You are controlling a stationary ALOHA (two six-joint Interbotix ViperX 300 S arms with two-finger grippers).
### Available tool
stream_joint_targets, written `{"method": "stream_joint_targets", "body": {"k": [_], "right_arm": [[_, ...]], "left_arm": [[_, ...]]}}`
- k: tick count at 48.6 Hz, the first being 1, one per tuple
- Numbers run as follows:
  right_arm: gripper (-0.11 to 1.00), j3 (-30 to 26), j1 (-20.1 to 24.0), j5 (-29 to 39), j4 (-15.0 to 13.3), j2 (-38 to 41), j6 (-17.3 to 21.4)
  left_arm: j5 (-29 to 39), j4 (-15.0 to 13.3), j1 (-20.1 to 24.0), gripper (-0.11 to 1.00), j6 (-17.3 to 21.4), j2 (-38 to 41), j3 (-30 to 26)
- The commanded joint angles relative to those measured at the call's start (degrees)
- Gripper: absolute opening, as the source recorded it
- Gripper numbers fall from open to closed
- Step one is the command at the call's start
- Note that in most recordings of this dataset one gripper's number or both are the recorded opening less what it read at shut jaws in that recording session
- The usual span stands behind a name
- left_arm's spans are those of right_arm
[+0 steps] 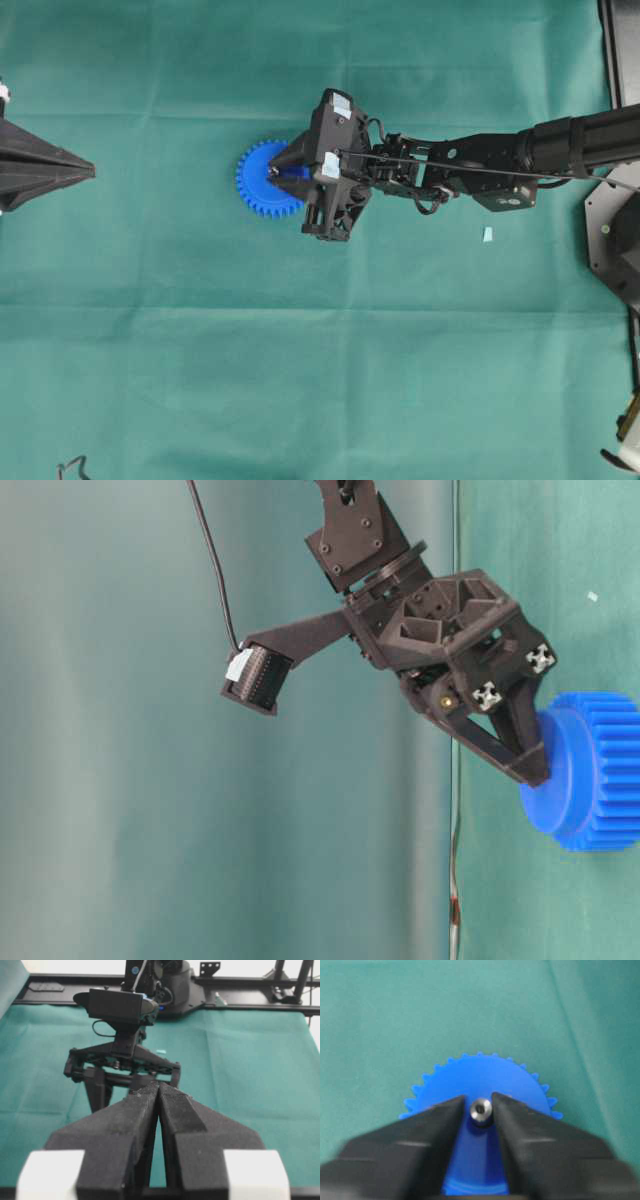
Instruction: Insert the shaft into the center hole of the gear.
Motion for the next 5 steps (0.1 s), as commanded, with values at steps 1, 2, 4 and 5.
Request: {"method": "stream_joint_targets", "body": {"k": [1,2,4,5], "right_arm": [[0.64,-0.9,0.2,-0.6,0.1,-2.5,0.1],[0.7,-0.8,0.1,-0.6,0.1,-2.8,-0.1],[0.83,-0.6,0.2,-0.6,0.1,-3.5,-0.2],[0.87,-0.5,0.2,-0.6,0.1,-3.9,-0.3]], "left_arm": [[-0.2,0.2,0.1,0.0,0.0,0.2,-1.5],[-0.2,0.2,0.1,0.0,0.0,0.2,-1.5],[-0.2,0.2,0.2,0.0,0.0,0.3,-1.5],[-0.2,0.2,0.1,0.0,0.0,0.2,-1.5]]}}
